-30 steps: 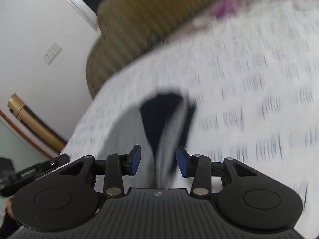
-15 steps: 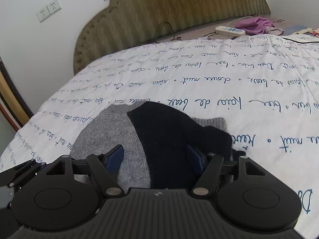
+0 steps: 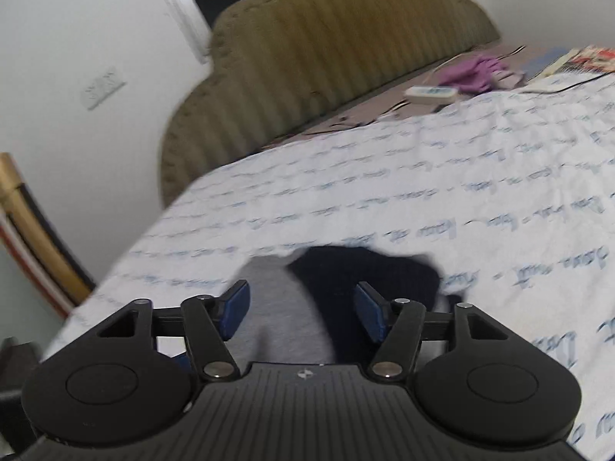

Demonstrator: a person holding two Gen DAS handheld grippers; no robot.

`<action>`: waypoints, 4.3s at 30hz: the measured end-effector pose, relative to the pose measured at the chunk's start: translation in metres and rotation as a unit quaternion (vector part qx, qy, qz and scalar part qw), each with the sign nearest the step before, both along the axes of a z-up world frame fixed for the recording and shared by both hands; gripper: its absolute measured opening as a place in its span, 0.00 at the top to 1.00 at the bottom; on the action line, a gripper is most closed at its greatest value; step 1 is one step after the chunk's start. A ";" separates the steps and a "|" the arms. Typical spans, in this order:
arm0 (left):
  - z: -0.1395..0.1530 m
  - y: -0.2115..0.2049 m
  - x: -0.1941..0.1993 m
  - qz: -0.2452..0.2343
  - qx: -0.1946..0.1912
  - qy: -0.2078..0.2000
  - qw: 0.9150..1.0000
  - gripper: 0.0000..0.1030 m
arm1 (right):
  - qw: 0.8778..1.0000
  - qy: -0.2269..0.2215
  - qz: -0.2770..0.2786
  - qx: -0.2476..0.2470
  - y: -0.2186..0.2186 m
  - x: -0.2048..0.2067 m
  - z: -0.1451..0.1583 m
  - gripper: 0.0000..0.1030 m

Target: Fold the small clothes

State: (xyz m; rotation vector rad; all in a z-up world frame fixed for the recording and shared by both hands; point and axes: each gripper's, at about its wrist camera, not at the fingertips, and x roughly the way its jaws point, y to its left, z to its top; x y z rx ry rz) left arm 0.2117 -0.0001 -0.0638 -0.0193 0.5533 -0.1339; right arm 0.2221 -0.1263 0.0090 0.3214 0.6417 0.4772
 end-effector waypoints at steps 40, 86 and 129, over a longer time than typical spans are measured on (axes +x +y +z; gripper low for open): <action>0.015 0.025 -0.136 -0.074 0.183 -0.004 0.980 0.35 | 0.972 0.199 0.007 0.126 -0.074 -0.110 -0.041 0.60; 0.037 0.056 -0.159 -0.121 0.072 0.000 0.990 0.85 | 0.974 0.166 0.011 0.152 -0.100 -0.092 -0.014 0.40; -0.005 0.086 0.001 0.038 -0.257 0.156 0.953 0.68 | 0.979 0.171 -0.014 0.109 -0.074 -0.034 -0.067 0.83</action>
